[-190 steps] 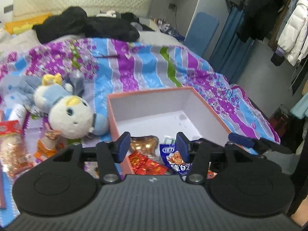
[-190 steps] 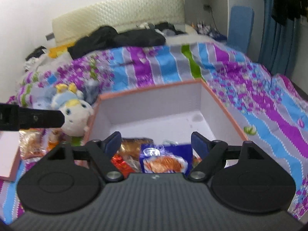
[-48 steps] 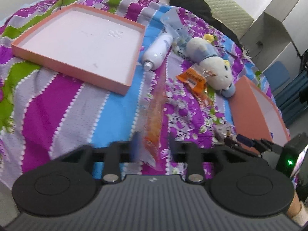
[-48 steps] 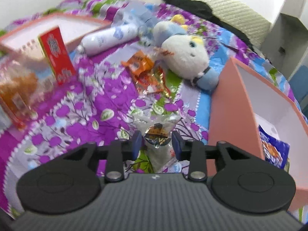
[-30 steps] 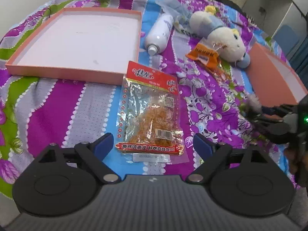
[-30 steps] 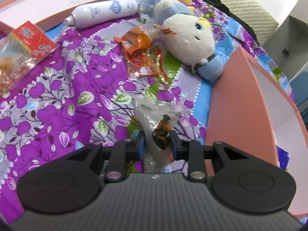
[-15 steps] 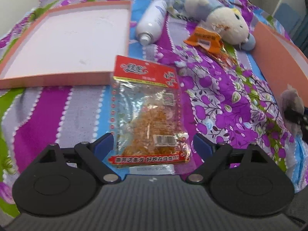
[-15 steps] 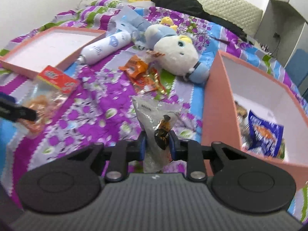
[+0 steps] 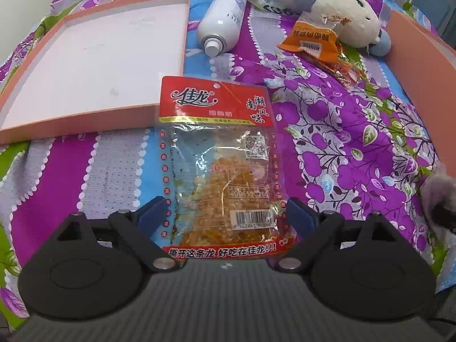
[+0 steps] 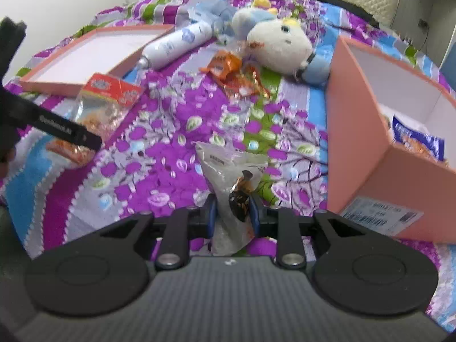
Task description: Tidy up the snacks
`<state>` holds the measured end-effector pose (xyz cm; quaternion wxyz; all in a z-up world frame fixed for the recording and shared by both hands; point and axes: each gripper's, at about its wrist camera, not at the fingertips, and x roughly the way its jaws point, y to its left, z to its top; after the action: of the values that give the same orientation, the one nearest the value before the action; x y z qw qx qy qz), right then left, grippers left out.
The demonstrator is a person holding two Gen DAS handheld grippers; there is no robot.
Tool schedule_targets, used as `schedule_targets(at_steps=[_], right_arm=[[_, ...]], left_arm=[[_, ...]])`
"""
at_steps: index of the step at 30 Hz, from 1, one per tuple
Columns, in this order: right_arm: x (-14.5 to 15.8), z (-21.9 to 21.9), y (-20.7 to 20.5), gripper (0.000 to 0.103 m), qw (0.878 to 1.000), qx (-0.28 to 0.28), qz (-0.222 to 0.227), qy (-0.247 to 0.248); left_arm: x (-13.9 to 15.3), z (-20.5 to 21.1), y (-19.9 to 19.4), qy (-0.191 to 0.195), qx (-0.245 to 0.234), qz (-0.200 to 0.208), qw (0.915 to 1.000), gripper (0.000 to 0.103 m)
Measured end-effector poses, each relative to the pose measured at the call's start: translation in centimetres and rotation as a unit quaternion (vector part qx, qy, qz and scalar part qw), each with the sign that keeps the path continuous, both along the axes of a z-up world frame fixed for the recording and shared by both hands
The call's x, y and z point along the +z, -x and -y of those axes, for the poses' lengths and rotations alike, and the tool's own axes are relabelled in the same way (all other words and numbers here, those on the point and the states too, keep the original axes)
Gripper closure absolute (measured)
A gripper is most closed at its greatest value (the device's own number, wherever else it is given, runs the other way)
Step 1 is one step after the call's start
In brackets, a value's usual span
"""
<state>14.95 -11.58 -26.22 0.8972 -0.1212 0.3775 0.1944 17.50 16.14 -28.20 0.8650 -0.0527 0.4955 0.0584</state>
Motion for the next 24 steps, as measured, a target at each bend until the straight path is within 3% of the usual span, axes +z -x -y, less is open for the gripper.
schedule_targets(at_steps=[4,15,24], right_arm=[[-0.5,0.1,-0.1,0.076,1.0,0.003,-0.002,-0.005],[-0.3,0.3,-0.3,0.077,1.0,-0.009,-0.014,-0.024],[1.9,1.6,0.7,0.077,0.998,-0.027,-0.009,-0.052]], left_arm=[[-0.3,0.7,0.2,-0.021,-0.015,-0.001,0.9997,0.012],[1.0,2.7,1.2,-0.034,-0.016,0.014,0.9992,0.045],[3.6,4.7,3.0,0.0,-0.025,0.033,0.9991,0.048]])
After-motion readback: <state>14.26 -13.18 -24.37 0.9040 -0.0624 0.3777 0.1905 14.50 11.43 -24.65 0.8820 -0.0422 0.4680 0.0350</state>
